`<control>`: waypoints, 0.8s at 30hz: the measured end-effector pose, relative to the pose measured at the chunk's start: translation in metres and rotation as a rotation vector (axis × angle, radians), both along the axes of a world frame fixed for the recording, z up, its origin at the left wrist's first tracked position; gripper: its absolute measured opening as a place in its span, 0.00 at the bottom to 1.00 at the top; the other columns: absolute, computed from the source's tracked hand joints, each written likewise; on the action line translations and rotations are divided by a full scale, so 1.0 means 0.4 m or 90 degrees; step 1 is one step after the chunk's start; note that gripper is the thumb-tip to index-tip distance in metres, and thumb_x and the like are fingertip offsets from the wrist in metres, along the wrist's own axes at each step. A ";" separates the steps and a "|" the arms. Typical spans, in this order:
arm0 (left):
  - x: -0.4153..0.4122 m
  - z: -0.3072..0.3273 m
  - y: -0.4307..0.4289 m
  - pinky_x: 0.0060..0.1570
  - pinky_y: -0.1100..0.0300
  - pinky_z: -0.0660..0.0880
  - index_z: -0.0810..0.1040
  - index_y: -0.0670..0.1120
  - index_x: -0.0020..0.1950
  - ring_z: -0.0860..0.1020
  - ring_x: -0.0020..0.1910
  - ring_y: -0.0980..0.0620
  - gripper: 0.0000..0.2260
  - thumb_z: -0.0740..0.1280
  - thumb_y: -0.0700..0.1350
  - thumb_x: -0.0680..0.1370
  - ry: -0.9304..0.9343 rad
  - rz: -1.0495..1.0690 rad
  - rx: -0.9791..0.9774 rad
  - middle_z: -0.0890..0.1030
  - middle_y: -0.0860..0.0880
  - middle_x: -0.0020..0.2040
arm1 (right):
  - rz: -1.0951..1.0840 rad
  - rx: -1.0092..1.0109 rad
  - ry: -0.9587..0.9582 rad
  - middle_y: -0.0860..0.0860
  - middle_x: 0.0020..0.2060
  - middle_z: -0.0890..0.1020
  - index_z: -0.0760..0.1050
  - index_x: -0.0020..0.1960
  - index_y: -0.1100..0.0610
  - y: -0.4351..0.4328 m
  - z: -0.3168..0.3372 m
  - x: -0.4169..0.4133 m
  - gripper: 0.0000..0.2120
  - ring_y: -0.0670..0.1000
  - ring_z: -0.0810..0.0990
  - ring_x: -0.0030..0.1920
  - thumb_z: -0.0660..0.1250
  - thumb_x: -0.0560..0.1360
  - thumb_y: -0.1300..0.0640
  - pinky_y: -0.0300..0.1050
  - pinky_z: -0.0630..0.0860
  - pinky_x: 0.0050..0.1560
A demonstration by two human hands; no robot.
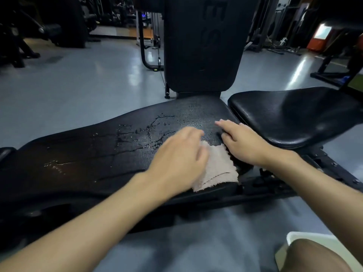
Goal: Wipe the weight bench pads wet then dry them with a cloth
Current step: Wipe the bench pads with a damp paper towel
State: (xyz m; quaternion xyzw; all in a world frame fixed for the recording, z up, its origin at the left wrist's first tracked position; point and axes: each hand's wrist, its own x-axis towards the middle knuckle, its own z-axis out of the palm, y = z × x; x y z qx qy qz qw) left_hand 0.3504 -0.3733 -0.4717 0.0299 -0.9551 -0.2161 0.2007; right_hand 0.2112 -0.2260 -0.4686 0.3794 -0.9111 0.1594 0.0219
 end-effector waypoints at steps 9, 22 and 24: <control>-0.056 -0.103 0.076 0.77 0.52 0.41 0.44 0.44 0.81 0.43 0.80 0.49 0.38 0.30 0.59 0.73 -0.165 -0.029 -0.157 0.45 0.44 0.81 | 0.041 0.049 0.063 0.50 0.66 0.76 0.77 0.65 0.55 -0.059 0.010 -0.092 0.16 0.52 0.74 0.66 0.56 0.82 0.55 0.52 0.66 0.68; -0.115 -0.063 0.037 0.77 0.53 0.40 0.41 0.44 0.81 0.38 0.79 0.54 0.30 0.44 0.57 0.83 -0.292 0.036 -0.111 0.40 0.47 0.81 | 0.057 0.177 0.039 0.50 0.80 0.51 0.54 0.79 0.45 -0.073 -0.020 -0.101 0.26 0.50 0.44 0.80 0.38 0.83 0.42 0.56 0.43 0.78; -0.122 -0.058 0.026 0.77 0.54 0.38 0.38 0.45 0.80 0.34 0.78 0.56 0.30 0.43 0.57 0.83 -0.321 0.025 -0.100 0.37 0.50 0.80 | 0.063 0.176 0.039 0.51 0.81 0.49 0.53 0.79 0.45 -0.068 -0.019 -0.097 0.26 0.50 0.43 0.80 0.37 0.83 0.42 0.56 0.42 0.78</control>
